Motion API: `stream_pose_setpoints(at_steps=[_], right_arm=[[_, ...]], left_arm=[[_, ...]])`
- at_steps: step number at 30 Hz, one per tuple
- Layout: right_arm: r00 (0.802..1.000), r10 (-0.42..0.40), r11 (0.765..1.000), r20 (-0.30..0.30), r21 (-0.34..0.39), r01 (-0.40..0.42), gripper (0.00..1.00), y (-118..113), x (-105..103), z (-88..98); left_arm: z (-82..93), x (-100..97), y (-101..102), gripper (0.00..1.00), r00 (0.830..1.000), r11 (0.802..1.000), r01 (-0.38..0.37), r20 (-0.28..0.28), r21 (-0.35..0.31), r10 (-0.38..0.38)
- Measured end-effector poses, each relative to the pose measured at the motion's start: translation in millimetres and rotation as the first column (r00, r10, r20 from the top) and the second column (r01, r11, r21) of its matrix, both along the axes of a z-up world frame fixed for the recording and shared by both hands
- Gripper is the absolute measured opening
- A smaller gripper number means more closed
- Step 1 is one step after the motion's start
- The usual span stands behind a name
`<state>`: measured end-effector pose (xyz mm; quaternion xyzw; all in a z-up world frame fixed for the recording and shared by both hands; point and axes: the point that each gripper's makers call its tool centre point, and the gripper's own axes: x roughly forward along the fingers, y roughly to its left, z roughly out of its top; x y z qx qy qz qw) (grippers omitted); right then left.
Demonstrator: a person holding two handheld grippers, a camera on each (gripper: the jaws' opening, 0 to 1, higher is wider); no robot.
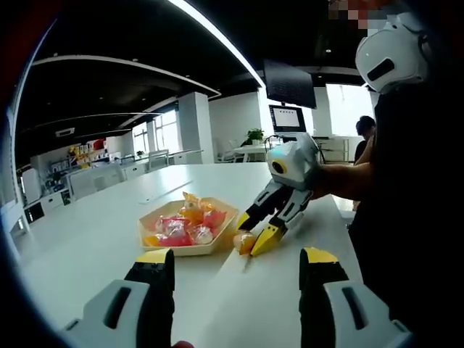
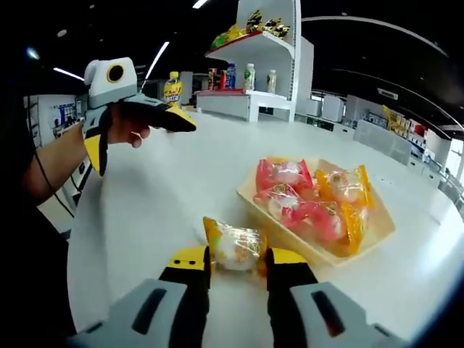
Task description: Pick up the marshmallows scattered on the table and place them into the bowl on the table
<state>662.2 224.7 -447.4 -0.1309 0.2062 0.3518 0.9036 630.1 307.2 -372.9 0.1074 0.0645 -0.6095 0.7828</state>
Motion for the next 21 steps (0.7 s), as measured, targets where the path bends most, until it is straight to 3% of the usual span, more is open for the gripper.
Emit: stream_pose_setpoints(at_steps=[21], right_arm=[[0.992, 0.063, 0.998, 0.107, -0.026, -0.06, 0.3, -6.0, -10.3, 26.4]], left_arm=[[-3.1, -0.1, -0.2, 0.68, 1.0, 1.0, -0.003, -0.005, 0.001, 0.003]])
